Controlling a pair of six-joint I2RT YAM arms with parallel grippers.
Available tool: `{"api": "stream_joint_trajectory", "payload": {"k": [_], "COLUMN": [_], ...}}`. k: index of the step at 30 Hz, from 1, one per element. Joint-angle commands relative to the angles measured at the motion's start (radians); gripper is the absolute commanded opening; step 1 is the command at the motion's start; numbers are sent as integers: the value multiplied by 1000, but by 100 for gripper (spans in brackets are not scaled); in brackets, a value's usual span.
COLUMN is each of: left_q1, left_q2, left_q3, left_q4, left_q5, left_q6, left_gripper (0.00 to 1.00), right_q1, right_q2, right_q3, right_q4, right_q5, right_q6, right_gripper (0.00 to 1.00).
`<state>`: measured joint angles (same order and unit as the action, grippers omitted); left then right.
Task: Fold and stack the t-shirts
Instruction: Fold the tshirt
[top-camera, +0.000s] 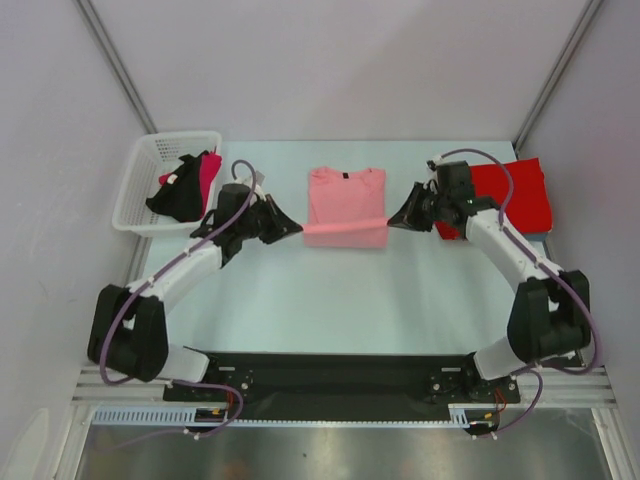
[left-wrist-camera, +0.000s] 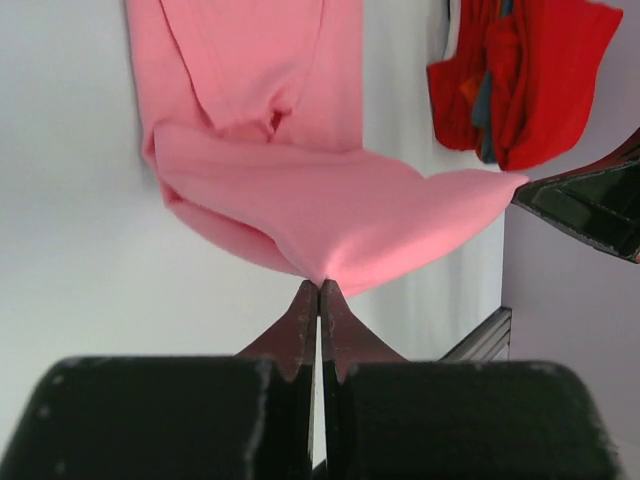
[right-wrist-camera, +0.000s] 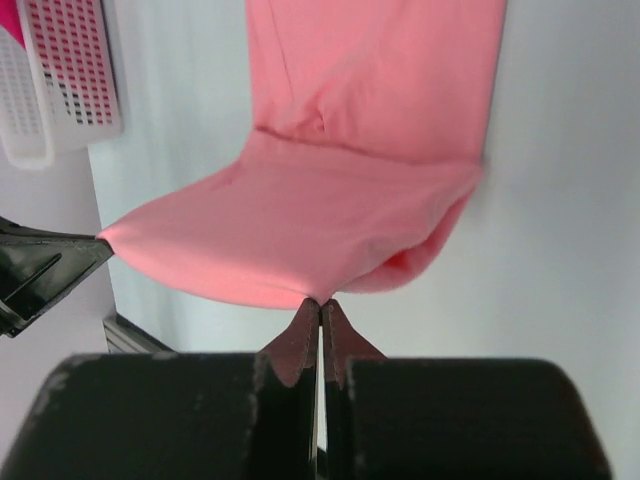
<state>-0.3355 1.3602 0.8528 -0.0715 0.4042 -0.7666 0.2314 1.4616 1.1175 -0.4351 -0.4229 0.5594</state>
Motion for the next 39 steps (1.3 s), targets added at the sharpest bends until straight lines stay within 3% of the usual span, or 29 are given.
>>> {"api": "stream_joint_trajectory", "payload": {"k": [1, 10, 20, 28, 30, 31, 32, 33, 34, 35, 36, 39], "left_q1": [50, 90, 128, 145, 148, 148, 148, 148, 148, 153, 158, 164], "left_q2": [105, 413, 649, 951, 1008, 1049, 1074, 1091, 1106, 1134, 1139, 1102], "left_q3": [124, 417, 702, 1049, 1145, 1173, 1216, 1230, 1243, 1262, 1263, 1211], "left_q4": [-13, -11, -36, -45, -40, -39, -36, -2, 5, 7, 18, 18], "left_q5": [4, 44, 53, 123, 134, 137, 139, 143, 145, 140, 145, 110], "left_q6": [29, -10, -53, -123, -138, -142, -146, -143, -140, -140, -138, -86], "left_gripper": [0, 1, 0, 0, 7, 13, 24, 47, 57, 67, 77, 78], "right_q1": [-36, -78, -116, -150, -155, -156, -165, -165, -167, -165, -164, -155], "right_q2": [120, 442, 713, 917, 957, 971, 983, 994, 1005, 1000, 990, 928], "right_q3": [123, 479, 792, 1042, 1053, 1055, 1055, 1053, 1053, 1047, 1014, 929], "right_q4": [1, -19, -53, -62, -28, 14, 36, 54, 76, 81, 88, 163], "right_q5": [-14, -62, -103, -145, -152, -160, -160, -157, -130, -110, -91, -80], "right_q6": [-18, 11, 54, 109, 126, 135, 160, 168, 172, 157, 142, 84], "right_gripper": [0, 0, 0, 0, 0, 3, 13, 61, 93, 99, 100, 97]}}
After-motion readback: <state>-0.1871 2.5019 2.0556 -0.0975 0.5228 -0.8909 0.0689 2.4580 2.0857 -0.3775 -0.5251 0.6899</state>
